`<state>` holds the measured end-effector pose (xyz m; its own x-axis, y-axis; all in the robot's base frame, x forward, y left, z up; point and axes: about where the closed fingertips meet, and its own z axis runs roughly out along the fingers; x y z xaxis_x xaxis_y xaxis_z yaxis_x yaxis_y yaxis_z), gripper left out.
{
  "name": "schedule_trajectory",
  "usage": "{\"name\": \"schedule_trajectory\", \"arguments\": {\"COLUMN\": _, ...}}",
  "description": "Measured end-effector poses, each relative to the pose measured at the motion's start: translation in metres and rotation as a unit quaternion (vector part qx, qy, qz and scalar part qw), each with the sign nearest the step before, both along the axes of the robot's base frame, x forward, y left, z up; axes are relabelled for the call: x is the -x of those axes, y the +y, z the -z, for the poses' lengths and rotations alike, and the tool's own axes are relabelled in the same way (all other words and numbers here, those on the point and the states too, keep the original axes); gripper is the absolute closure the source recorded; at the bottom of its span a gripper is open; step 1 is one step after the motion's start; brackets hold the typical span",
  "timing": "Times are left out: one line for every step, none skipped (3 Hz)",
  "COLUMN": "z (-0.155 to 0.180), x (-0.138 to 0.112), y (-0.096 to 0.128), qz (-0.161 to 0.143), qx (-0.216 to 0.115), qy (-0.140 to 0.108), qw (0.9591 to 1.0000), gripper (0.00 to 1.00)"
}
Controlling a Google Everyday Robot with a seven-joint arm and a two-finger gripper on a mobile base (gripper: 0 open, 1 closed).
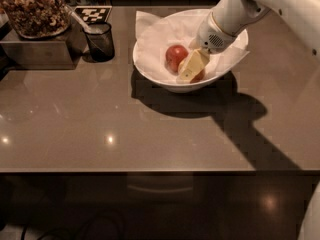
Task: Pick apple from white bowl
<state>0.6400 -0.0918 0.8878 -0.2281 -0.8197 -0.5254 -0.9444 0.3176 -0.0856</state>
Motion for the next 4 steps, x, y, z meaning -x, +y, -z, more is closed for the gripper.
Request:
{"name": "schedule_trajectory", "arguments": {"z": -0.020, "x": -0.010, "y": -0.011, "qz": -0.007, "qx": 0.028, "qy": -0.020, "qw": 0.9994, "gripper": 0.15}}
{"name": "schedule_trajectory", "arguments": {"z": -0.018, "x": -0.006, "y": -0.012, "qz": -0.010, "qx": 0.026, "qy": -0.015, "qw": 0.9995, "gripper": 0.14}}
{"name": "schedule_trajectory", "arguments": {"z": -0.003, "x": 0.004, "y": -0.005, "qz": -0.012, "qx": 0.010, "qy": 0.010, "qw": 0.9998, "gripper": 0.14}}
{"name": "schedule_trajectory", "arguments": {"z": 0.014, "x": 0.011, "y": 0.011, "qz": -0.019, "qx": -0.010, "qy": 0.027, "qw": 0.9994, "gripper": 0.14}}
